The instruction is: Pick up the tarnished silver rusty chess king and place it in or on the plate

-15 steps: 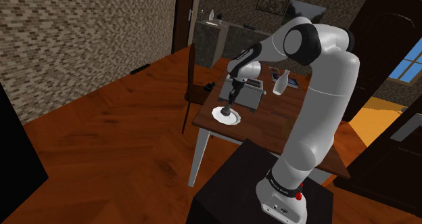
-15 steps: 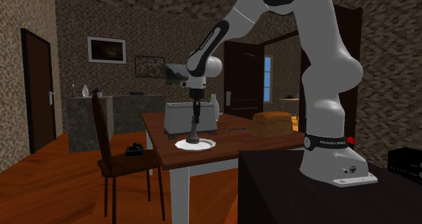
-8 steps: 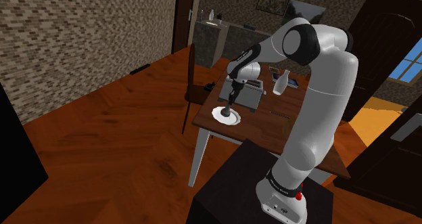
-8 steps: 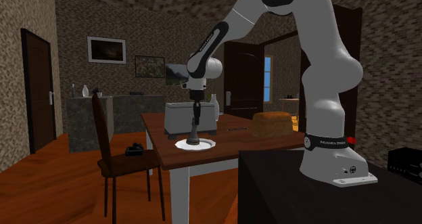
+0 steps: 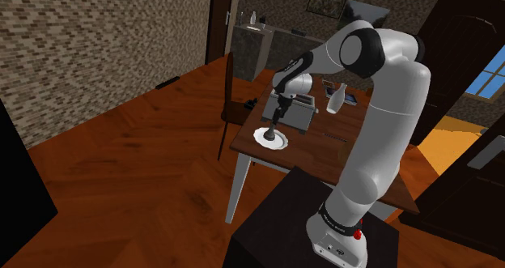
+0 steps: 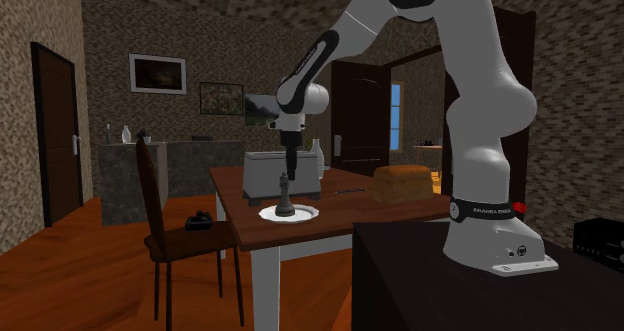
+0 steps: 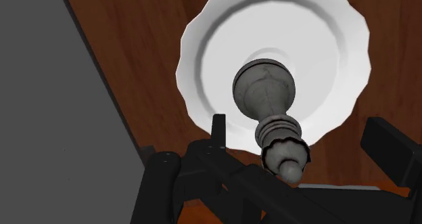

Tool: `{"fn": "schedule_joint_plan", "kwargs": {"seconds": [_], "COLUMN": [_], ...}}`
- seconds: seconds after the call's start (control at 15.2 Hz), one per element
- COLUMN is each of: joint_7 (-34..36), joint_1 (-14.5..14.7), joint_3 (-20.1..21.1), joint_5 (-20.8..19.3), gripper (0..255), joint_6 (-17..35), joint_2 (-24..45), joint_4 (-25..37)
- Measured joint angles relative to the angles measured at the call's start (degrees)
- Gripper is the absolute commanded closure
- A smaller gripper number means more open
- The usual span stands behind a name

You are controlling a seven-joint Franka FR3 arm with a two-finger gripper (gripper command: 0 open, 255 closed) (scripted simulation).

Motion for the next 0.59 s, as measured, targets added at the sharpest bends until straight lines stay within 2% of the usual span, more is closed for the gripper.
{"fn": "schedule_joint_plan", "kwargs": {"seconds": [0.26, 0.59], "joint_7": [2.1, 2.4], "joint_1": [0.8, 0.9], "joint_3": [-0.9, -1.0], "joint_5": [-2.9, -3.4], "gripper": [0, 0], "joint_6": [-4.9, -5.6], "joint_2": [-4.1, -4.8], "joint_4": [1.4, 1.3]}}
